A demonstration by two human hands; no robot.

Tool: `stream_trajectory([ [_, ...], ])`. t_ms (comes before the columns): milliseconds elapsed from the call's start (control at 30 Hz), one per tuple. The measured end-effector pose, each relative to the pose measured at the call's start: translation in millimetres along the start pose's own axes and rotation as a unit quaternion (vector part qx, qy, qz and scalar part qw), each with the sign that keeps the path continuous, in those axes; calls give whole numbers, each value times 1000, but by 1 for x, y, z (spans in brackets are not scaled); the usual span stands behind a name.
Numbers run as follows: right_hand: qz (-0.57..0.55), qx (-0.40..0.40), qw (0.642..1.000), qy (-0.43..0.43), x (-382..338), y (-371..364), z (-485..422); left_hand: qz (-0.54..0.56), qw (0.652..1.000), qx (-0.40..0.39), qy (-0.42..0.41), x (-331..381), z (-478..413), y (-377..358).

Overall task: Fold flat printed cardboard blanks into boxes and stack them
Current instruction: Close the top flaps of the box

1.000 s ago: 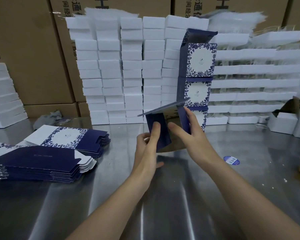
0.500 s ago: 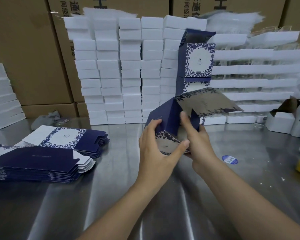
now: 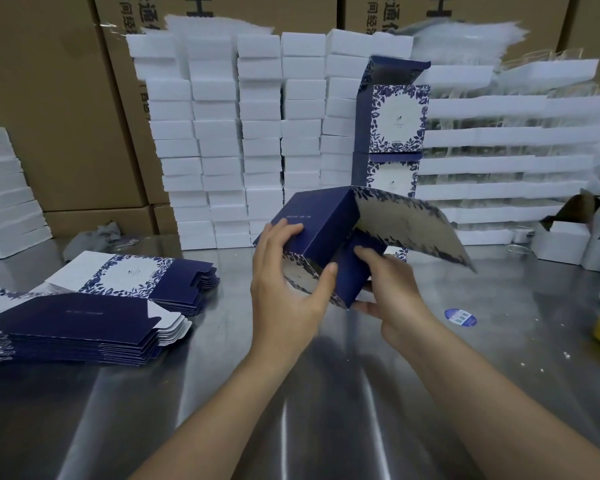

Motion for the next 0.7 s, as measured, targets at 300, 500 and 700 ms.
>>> stream_trajectory([
  [300,4,-54,998,-23,3,-4,-2,70,995,30,69,12,-5,7],
  [500,-40,3,999,15,-4,-7,6,140,911,-143,361,11,5,-9],
  [700,9,-59,998,-1,12,-26,20,149,893,-180,385,8,16,-30],
])
Point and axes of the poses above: each hand's wrist, its own z-axis away from the middle knuckle, its own y-axis out of the back of the hand, x = y × z, the point moved 2 cm from there along -z, towards the middle knuckle, and after that the axes turned 8 degrees about y, right-handed, at the moved point
